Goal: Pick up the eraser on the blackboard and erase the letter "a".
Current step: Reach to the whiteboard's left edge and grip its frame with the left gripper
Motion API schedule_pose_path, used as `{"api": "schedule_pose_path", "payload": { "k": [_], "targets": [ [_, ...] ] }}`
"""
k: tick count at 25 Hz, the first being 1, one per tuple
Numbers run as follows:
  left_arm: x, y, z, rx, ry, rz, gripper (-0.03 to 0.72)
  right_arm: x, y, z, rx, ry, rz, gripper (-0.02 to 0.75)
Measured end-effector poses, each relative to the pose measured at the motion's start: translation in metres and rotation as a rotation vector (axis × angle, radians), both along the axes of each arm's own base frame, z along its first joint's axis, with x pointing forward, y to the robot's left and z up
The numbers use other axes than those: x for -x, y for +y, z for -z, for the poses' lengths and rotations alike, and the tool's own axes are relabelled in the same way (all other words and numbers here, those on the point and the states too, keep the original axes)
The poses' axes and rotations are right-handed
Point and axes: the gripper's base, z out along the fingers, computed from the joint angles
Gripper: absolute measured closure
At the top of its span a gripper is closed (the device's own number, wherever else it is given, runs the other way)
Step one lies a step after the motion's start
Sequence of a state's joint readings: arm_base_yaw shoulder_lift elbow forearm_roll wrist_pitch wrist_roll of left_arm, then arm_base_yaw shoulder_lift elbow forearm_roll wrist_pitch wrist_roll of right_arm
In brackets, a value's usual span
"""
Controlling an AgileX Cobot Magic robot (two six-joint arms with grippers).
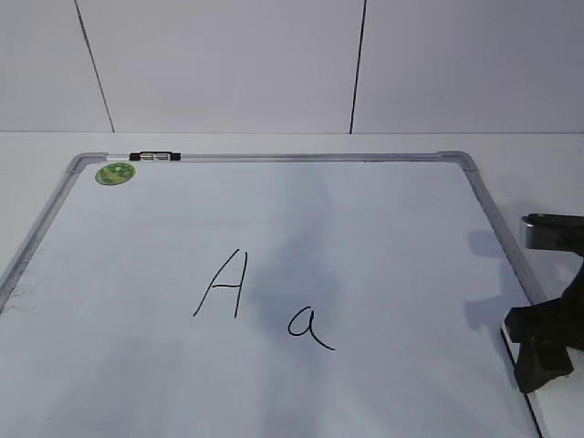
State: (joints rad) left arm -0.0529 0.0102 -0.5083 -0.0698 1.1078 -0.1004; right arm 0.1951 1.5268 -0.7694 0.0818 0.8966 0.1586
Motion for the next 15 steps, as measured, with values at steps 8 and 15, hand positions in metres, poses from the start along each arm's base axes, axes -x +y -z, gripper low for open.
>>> {"api": "schedule_pose_path", "payload": {
  "k": [8, 15],
  "targets": [
    [0.0, 0.0, 0.0, 0.0, 0.0, 0.0, 0.389, 0.0, -0.0001, 0.0, 0.001, 0.0, -0.001, 0.176],
    [0.0, -0.0001, -0.0001, 0.002, 0.0, 0.001, 0.39, 0.0, -0.0005, 0.0, 0.005, 0.0, -0.004, 0.176]
  ]
}}
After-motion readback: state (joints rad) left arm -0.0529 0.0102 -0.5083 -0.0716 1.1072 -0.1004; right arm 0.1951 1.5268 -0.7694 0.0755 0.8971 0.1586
